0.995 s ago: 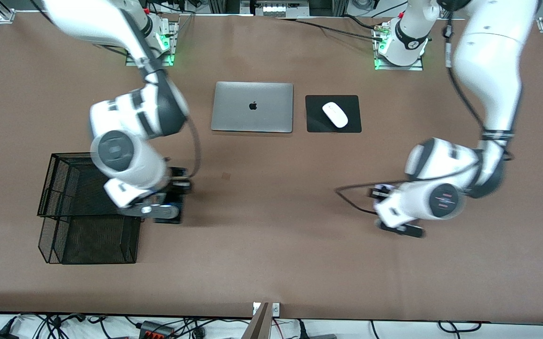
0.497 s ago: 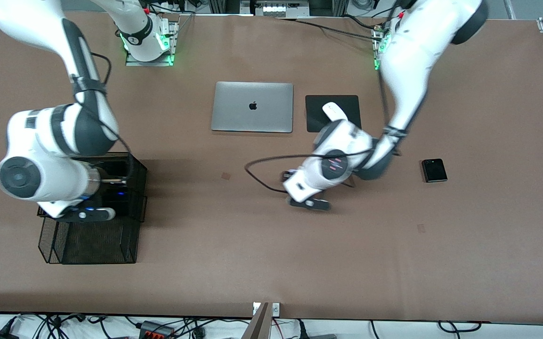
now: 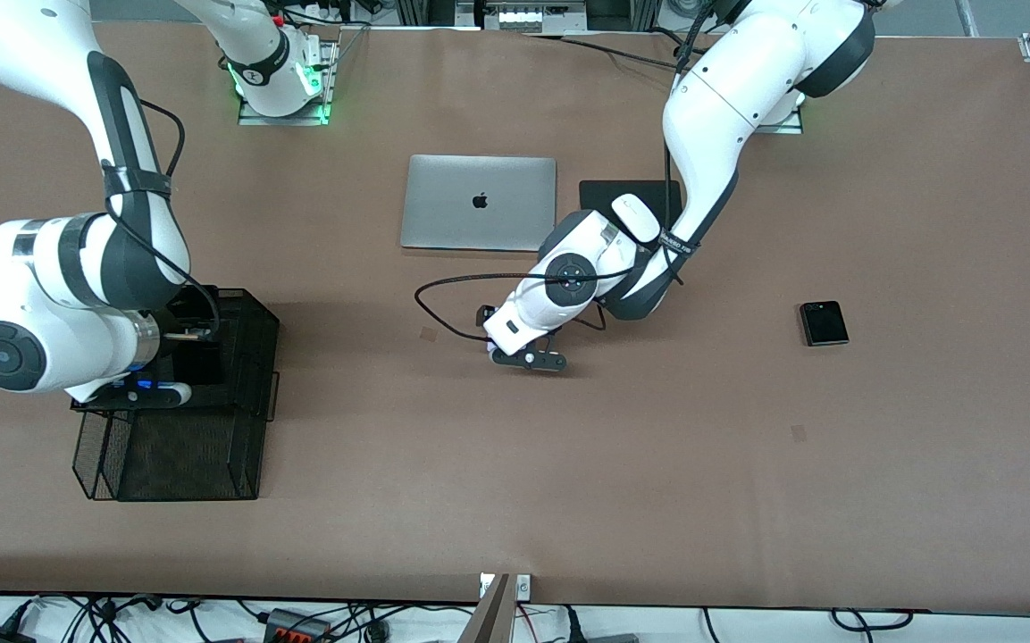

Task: Place phones with both arms
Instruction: 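Set the white phone at the table middle and open the left gripper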

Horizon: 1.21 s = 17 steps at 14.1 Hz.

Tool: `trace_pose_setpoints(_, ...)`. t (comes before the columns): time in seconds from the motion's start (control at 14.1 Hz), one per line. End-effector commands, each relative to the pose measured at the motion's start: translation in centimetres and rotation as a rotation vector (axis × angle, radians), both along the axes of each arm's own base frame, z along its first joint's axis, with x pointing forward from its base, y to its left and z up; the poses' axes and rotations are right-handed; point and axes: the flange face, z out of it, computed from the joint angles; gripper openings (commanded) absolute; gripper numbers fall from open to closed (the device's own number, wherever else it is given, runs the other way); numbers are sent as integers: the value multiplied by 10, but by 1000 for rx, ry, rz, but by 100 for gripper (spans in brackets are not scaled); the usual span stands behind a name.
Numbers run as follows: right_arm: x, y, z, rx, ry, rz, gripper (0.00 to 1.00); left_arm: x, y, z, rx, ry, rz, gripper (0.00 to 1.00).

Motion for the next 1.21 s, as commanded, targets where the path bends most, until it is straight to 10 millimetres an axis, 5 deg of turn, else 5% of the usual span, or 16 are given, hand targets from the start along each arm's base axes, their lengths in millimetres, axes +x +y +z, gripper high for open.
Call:
trace_pose_setpoints(0.0, -2, -4, -1, 13, -10, -3, 21, 2, 10, 11, 44, -3, -20, 100)
trace_pose_setpoints(0.21, 11, -14, -13, 20, -79, -7, 26, 25, 59, 54, 179, 45, -16, 100)
trace_pose_setpoints(0.28, 12, -13, -18, 20, -79, -13, 43, 27, 76, 66, 259, 61, -37, 100)
trace_pose_setpoints(0.36, 12, -12, -19, 15, -77, -25, 91, 26, 91, 74, 369, 61, -80, 100)
trace_pose_setpoints(0.43, 11, -12, -19, 14, -73, -30, 100, 26, 107, 83, 482, 58, -121, 100)
trace_pose_setpoints(0.64, 10, -6, 1, 17, -88, -20, 100, 39, 174, 108, 689, 129, -122, 100)
trace_pose_setpoints(0.78, 9, 3, 21, 29, -117, -10, 100, 59, 231, 130, 672, 176, -151, 100)
trace_pose_setpoints(0.92, 7, 46, 28, 58, -138, 53, 100, 81, 292, 147, 612, 191, -206, 100)
trace_pose_setpoints(1.14, 1, 133, 16, 94, -192, 172, 100, 83, 338, 184, 567, 184, -170, 100)
